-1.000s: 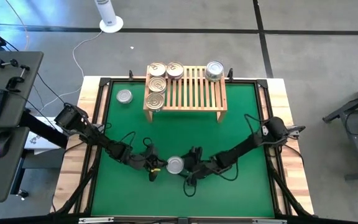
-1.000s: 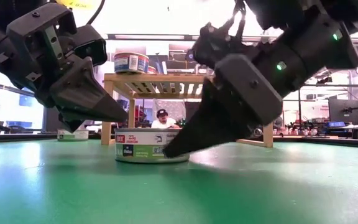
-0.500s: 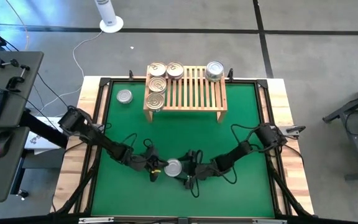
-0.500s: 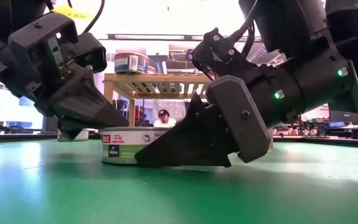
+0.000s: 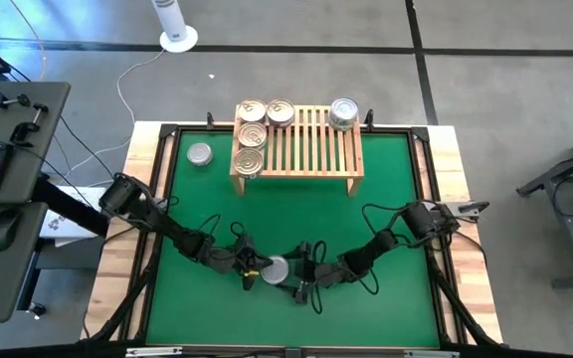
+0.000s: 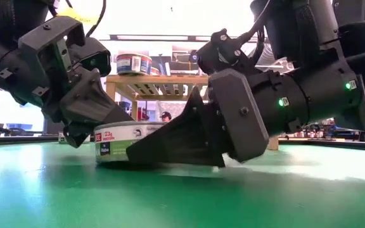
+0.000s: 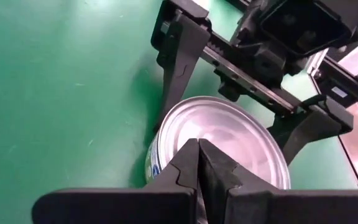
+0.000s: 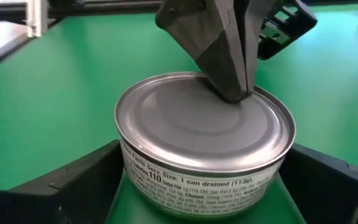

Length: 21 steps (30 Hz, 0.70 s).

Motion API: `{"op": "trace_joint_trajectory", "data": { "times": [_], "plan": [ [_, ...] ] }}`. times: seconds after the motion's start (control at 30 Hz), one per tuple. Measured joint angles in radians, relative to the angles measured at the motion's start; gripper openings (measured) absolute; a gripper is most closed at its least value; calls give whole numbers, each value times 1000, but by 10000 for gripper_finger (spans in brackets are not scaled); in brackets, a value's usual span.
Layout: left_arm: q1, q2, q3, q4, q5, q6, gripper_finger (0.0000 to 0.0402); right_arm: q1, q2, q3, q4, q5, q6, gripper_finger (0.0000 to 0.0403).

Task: Stack canned seafood by type on shelf
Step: Put the center green tuna can on the shelf aligned with the other green tuna can

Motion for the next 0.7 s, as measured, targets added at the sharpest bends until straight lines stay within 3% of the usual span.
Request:
{"op": "trace_joint_trajectory", "data": {
  "times": [0.27, 0.7],
  "plan": [
    [0, 1, 1, 4, 30, 6, 0, -7, -14, -21, -8, -111, 97, 399],
    [-3, 5, 2, 1, 27, 8, 0, 2, -59, -83, -28, -150, 142, 399]
  ]
}}
